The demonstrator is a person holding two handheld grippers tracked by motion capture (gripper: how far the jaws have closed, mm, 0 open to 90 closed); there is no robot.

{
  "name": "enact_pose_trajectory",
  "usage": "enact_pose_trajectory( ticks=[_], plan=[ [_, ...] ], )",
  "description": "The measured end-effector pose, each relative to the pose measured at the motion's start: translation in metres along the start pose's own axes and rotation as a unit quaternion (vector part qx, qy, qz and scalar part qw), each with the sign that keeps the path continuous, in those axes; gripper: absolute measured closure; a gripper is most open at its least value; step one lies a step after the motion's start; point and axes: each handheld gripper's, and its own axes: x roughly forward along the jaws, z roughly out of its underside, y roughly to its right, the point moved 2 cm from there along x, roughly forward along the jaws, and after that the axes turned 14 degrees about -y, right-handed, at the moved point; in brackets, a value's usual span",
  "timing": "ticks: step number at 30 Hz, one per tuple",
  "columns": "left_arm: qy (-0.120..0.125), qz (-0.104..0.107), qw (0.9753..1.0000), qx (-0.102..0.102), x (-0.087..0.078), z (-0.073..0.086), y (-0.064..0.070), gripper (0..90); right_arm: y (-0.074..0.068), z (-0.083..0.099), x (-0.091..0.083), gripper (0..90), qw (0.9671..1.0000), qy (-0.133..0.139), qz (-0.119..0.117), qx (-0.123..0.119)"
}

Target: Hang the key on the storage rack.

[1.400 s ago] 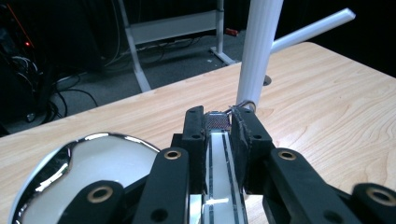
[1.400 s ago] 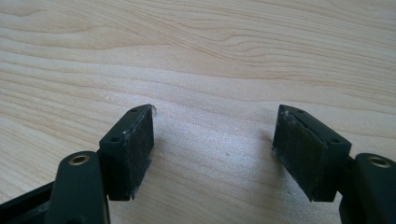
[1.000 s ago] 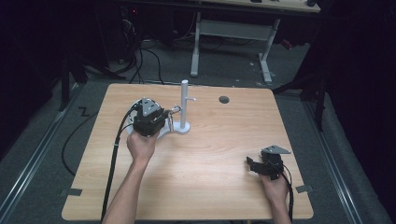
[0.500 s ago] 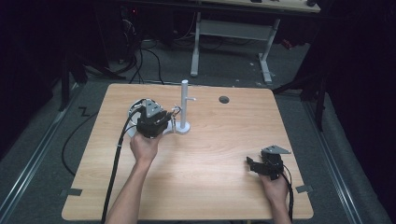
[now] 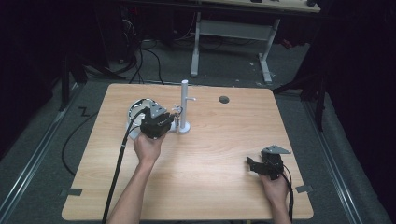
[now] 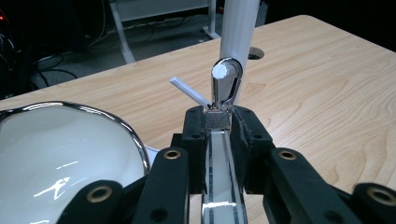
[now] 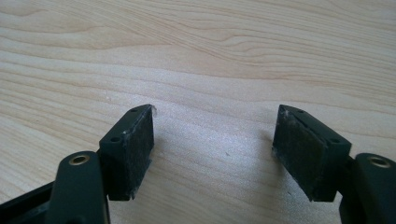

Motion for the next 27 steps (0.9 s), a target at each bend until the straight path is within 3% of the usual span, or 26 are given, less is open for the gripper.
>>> enact_pose_trajectory(
  ticks=[27],
  plan=[
    [-0.044, 0.012, 0.9989, -0.012, 0.017, 0.010, -0.002, 75.5, 0.000, 0.000, 0.000, 29.2, 1.0000, 0.000, 0.000, 0.000]
  ],
)
